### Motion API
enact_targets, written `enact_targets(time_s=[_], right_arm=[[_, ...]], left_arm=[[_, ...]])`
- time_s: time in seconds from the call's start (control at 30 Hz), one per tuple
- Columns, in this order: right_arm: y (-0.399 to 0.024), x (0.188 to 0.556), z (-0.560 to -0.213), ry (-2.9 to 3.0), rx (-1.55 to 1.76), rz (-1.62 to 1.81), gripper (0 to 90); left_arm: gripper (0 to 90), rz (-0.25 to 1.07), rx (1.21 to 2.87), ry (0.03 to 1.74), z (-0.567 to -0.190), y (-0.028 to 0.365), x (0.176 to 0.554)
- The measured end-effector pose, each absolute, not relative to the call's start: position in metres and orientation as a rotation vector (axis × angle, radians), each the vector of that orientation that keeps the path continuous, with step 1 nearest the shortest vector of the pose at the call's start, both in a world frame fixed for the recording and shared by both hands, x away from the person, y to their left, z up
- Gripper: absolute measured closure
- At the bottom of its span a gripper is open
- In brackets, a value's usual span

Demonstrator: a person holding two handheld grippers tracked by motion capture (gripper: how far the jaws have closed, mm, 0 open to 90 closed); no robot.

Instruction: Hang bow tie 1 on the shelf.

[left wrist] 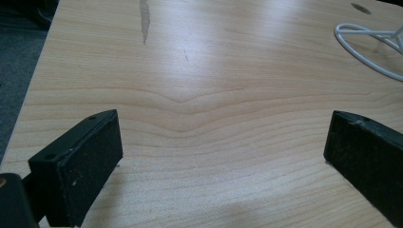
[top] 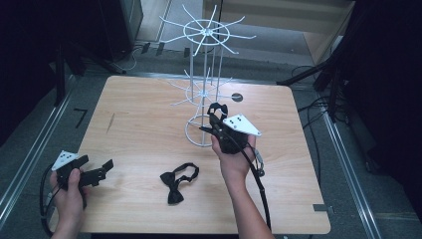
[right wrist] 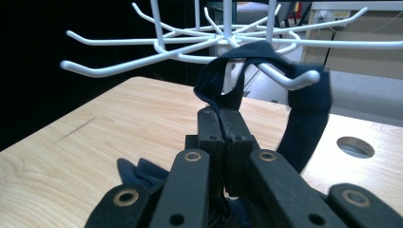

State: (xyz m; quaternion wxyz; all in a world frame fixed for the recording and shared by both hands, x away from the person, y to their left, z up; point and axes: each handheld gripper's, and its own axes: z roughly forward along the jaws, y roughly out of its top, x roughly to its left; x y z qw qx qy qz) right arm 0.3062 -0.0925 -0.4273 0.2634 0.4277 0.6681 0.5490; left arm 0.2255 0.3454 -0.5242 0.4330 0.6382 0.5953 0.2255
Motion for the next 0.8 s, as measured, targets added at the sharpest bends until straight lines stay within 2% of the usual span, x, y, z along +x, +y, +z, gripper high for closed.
enact_targets(time_s=[0.1, 0.13, 0.17, 0.2, 0.23, 0.4, 0.8], right_arm=[[-0.094, 0.308, -0.428, 1.818, 1.155, 1.488, 85.6], [-0.095, 0.307, -0.429, 1.828, 1.146, 1.495, 78.1], [-0.095, 0.307, -0.429, 1.828, 1.146, 1.495, 78.1], [-0.096, 0.306, -0.43, 1.834, 1.134, 1.503, 71.5], [-0.096, 0.306, -0.43, 1.834, 1.134, 1.503, 71.5], [-0.102, 0.299, -0.437, 1.839, 1.143, 1.528, 56.9], [-0.111, 0.283, -0.447, 1.873, 1.157, 1.532, 49.3]], left_arm=[[0.0, 0.559, 1.588, 1.481, -0.524, 0.346, 0.225], [0.0, 0.554, 1.59, 1.482, -0.524, 0.347, 0.225], [0.0, 0.554, 1.59, 1.482, -0.524, 0.347, 0.225], [0.0, 0.553, 1.587, 1.481, -0.524, 0.347, 0.225], [0.0, 0.553, 1.587, 1.481, -0.524, 0.347, 0.225], [0.0, 0.549, 1.587, 1.481, -0.524, 0.347, 0.226], [0.0, 0.555, 1.598, 1.475, -0.524, 0.347, 0.228]])
